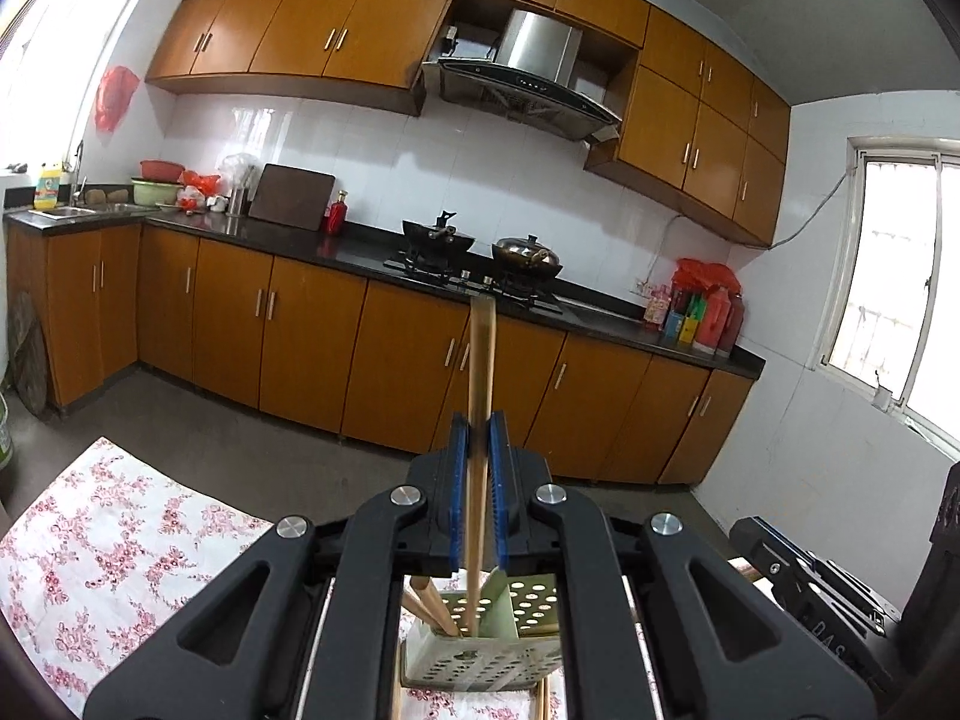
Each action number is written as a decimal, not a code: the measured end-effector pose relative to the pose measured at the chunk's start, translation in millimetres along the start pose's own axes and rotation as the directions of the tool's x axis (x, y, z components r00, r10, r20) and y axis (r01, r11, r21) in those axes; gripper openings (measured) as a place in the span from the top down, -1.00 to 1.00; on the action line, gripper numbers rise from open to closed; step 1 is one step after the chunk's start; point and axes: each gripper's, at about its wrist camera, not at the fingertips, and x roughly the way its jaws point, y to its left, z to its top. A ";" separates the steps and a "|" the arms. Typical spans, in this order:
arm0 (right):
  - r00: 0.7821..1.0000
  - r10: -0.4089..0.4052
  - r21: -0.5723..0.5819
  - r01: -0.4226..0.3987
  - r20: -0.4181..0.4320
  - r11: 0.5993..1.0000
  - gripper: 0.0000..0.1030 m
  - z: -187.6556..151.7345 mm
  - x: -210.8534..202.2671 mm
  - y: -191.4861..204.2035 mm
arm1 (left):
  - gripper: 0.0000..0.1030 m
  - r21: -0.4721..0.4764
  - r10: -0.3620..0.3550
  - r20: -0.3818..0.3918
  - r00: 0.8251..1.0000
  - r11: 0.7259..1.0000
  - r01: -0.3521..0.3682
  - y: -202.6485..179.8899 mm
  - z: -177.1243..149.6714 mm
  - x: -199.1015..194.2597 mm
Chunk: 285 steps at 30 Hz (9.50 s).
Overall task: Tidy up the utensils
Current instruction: 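Lower the chopsticks into the green holder and open both tools, then lower the left tool onto a chopstick and close it while the right grasps one, then lift both held chopsticks upright and carry them over the green holder, then drop the chopsticks into the green holder by opening both tools, then grasp the last chopstick with the left tool while the right grasps another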
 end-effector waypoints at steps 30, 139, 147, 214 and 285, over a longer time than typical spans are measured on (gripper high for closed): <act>0.878 -0.013 0.075 0.055 -0.479 0.996 0.59 -190.4 9.2 -25.0 | 0.38 0.070 0.223 -0.354 0.908 0.975 -0.212 101.8 -120.6 -30.4; 0.840 -0.245 -0.067 0.243 -0.484 0.968 0.72 -206.9 27.9 -80.8 | 0.74 0.257 0.253 -0.550 0.796 0.958 -0.127 101.0 -199.9 21.4; 0.854 -0.253 -0.065 0.251 -0.455 0.966 0.85 -197.0 14.2 -82.4 | 0.85 0.245 0.254 -0.560 0.789 0.960 -0.135 99.5 -194.3 10.2; 0.995 0.040 -0.004 -0.040 0.094 0.999 0.85 30.7 -47.5 9.6 | 0.86 0.081 0.005 0.082 0.997 0.997 -0.012 -22.7 30.4 -24.2; 0.826 -0.266 0.049 0.333 -0.497 0.942 0.85 -203.8 28.1 -86.3 | 0.29 0.132 0.078 -0.524 0.848 0.991 -0.010 50.6 -193.1 -12.2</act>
